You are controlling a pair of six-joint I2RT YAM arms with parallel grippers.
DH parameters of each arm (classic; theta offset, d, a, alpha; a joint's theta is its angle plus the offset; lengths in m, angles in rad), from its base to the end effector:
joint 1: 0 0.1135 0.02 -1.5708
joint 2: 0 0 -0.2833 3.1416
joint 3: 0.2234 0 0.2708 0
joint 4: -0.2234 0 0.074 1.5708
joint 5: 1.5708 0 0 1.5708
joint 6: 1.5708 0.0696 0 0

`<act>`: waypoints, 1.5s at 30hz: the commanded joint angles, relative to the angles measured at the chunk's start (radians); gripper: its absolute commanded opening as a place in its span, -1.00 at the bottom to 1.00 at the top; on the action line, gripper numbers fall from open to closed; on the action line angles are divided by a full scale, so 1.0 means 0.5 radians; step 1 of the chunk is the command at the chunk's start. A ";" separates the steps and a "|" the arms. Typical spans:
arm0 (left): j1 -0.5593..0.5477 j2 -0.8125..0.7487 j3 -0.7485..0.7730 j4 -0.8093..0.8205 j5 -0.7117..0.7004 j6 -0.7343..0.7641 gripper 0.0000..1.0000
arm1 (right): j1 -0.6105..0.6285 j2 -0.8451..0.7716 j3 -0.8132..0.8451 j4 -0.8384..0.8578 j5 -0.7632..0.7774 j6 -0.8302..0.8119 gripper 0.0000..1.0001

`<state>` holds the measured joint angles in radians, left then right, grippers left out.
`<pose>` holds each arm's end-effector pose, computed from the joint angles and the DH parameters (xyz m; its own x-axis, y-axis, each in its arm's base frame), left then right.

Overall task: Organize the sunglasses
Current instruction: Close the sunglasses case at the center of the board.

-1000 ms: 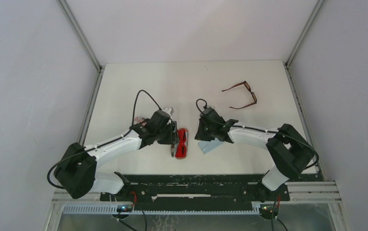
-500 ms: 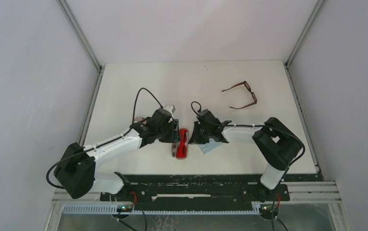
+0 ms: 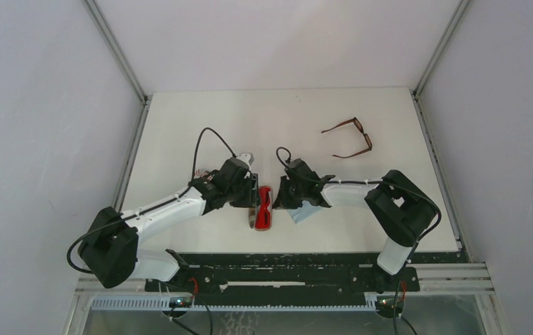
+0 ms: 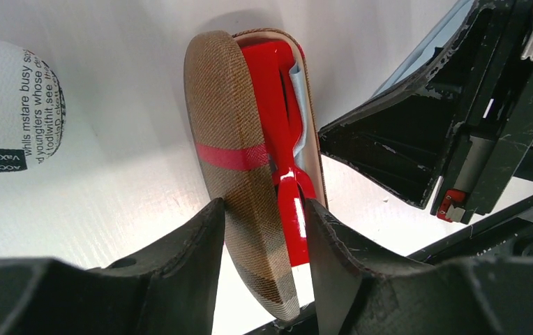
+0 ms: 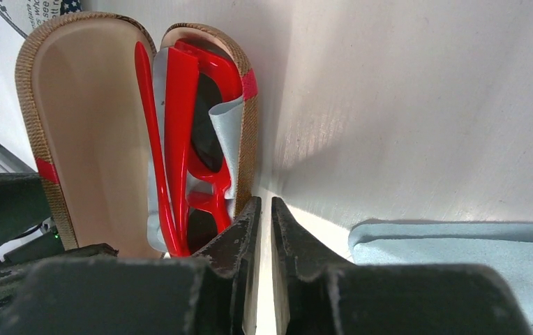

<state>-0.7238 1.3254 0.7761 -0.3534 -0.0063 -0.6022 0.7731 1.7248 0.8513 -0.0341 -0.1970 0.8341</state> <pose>0.2226 -0.1961 0.1889 -0.8582 0.0025 -0.5133 0.2101 0.9141 -0.3468 0.2529 0.2658 0.1174 -0.9501 0.0878 -0.2994 -0.1003 0.8227 0.5596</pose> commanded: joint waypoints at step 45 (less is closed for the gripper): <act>-0.193 -0.191 0.100 0.037 -0.425 0.189 0.77 | 0.043 -0.876 -0.225 -0.284 0.773 -0.060 -0.46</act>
<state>-0.8143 1.2289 0.8410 -0.3244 -0.1352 -0.5575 0.7818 1.4105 0.7712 -0.1501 0.0708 0.8211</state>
